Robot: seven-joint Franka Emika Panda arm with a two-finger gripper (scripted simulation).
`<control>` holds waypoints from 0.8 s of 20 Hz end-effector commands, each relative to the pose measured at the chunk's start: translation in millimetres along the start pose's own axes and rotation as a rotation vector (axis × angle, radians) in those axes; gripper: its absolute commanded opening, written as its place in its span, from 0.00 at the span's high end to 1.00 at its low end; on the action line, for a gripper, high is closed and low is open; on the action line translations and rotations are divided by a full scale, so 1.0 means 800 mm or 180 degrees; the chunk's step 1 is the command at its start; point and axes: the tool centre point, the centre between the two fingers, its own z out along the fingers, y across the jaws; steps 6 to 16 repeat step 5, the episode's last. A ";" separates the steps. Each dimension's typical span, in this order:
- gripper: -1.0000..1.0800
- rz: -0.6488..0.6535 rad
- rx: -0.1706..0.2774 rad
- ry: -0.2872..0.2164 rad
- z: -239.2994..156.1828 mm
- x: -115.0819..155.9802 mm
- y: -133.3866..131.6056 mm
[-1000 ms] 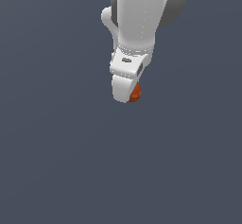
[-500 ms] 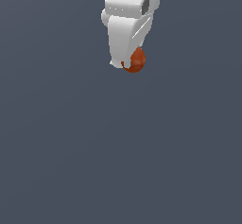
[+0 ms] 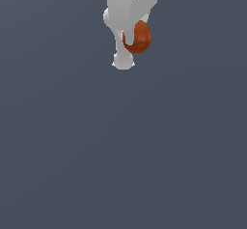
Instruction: Pick up the object and move it to a goal position.
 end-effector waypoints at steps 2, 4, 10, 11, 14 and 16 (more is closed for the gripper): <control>1.00 0.0001 -0.0003 0.0001 -0.012 -0.001 -0.001; 1.00 0.0002 -0.0003 0.0000 -0.014 -0.001 -0.001; 1.00 0.0002 -0.0003 0.0000 -0.014 -0.001 -0.001; 1.00 0.0002 -0.0003 0.0000 -0.014 -0.001 -0.001; 1.00 0.0002 -0.0003 0.0000 -0.014 -0.001 -0.001; 1.00 0.0002 -0.0003 0.0000 -0.014 -0.001 -0.001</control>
